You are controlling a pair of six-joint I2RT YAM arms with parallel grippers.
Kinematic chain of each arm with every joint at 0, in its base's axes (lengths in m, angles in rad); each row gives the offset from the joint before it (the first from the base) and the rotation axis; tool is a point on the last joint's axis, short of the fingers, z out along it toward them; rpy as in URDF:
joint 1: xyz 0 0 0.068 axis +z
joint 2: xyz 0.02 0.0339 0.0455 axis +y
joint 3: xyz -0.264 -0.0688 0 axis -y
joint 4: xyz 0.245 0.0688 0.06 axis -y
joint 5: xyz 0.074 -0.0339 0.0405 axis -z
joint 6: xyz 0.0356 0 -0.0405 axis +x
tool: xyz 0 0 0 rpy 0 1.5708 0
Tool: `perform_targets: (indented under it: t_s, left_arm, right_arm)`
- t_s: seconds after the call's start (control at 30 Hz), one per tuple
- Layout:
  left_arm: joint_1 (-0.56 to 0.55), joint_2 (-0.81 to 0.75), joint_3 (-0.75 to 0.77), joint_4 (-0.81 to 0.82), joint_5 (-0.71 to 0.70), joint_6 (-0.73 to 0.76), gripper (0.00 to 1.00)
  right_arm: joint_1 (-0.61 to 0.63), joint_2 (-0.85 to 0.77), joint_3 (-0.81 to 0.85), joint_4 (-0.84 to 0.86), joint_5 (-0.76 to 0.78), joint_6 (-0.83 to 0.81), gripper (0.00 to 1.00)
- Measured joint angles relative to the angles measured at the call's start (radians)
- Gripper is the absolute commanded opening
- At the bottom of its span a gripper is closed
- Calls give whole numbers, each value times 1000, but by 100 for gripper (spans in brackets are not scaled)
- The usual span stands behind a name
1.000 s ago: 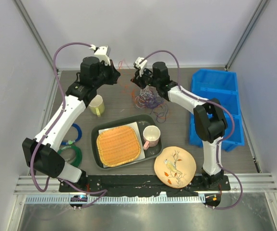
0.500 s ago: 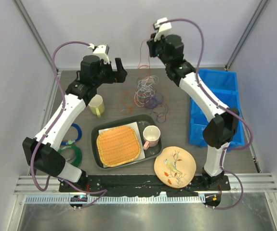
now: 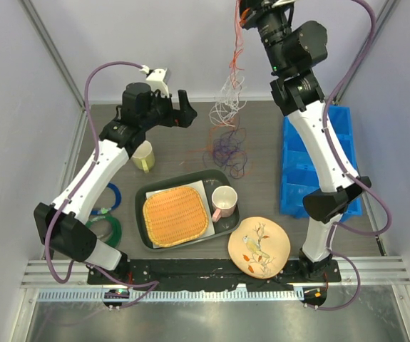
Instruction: Untangle the cables
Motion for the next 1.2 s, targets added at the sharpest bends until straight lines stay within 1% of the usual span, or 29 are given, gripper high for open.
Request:
perform_targets:
  t_s: [0.1, 0.17, 0.3, 0.4, 0.5, 0.7, 0.87, 0.97, 1.07, 1.17, 1.2]
  left_arm:
    - [-1, 0, 0, 3, 41, 18, 100]
    - [-1, 0, -7, 19, 80, 31, 100]
    - [-6, 0, -49, 77, 167, 57, 100]
    - [-12, 8, -73, 100, 197, 59, 100]
    - [-14, 47, -60, 113, 194, 59, 100]
    - [-14, 176, -22, 140, 176, 75, 100]
    - [-14, 309, 56, 133, 158, 70, 100]
    - [-14, 364, 105, 127, 154, 69, 97]
    - [-14, 379, 117, 128, 165, 70, 90]
    - [-14, 394, 120, 130, 196, 69, 73]
    - [-14, 401, 120, 136, 205, 69, 59]
  right_arm:
    - [0, 4, -11, -36, -19, 12, 1]
    - [0, 3, -61, -58, -10, 11, 1]
    - [1, 28, -171, -160, 11, 13, 1]
    - [4, 44, -245, -232, 9, 21, 1]
    - [5, 45, -309, -285, -7, 40, 1]
    - [14, -3, -420, -312, -97, 87, 1]
    - [15, -60, -439, -334, -156, 117, 1]
    - [15, -104, -439, -335, -181, 128, 1]
    - [15, -141, -439, -335, -199, 135, 1]
    - [15, -162, -439, -333, -201, 140, 1]
    - [15, -165, -439, -333, -200, 140, 1]
